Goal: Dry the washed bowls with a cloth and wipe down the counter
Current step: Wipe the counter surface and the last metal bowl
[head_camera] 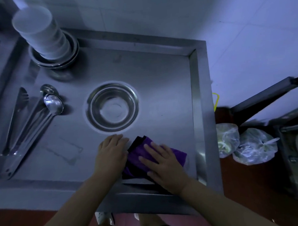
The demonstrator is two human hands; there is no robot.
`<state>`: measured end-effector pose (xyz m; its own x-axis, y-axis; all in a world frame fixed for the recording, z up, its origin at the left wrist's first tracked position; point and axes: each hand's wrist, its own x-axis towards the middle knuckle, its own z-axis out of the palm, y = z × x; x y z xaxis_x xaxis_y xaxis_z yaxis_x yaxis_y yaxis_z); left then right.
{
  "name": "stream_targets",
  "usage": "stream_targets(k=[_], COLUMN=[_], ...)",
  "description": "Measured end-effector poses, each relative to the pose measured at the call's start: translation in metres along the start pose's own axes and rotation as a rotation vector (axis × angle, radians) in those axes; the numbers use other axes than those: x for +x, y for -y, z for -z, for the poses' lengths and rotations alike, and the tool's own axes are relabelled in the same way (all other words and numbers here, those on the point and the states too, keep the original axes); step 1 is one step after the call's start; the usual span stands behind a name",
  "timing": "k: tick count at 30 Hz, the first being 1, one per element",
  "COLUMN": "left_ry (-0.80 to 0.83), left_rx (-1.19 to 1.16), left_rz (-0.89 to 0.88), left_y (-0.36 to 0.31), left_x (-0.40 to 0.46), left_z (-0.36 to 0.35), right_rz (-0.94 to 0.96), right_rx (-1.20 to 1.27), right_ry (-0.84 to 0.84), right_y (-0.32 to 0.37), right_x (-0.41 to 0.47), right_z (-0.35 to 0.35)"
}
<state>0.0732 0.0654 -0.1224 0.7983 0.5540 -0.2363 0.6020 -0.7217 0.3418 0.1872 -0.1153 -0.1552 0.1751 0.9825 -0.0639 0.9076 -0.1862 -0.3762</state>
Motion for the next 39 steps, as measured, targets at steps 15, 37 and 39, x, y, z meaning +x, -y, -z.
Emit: stream_targets(k=[15,37,39], left_ry=[0.179,0.282,0.285], left_rx=[0.335,0.137,0.138], left_rz=[-0.335,-0.848,-0.848], left_y=[-0.048,-0.080,-0.075], left_x=[0.031,-0.073,-0.076], left_z=[-0.028,-0.032,-0.035], right_rz=[-0.600,-0.487,-0.479], right_rx=[-0.120,0.106,0.109], right_ry=[0.020,0.150,0.162], right_y=[-0.035,-0.004,-0.002], right_x=[-0.028,-0.163,-0.167], right_z=[0.029,0.055,0.055])
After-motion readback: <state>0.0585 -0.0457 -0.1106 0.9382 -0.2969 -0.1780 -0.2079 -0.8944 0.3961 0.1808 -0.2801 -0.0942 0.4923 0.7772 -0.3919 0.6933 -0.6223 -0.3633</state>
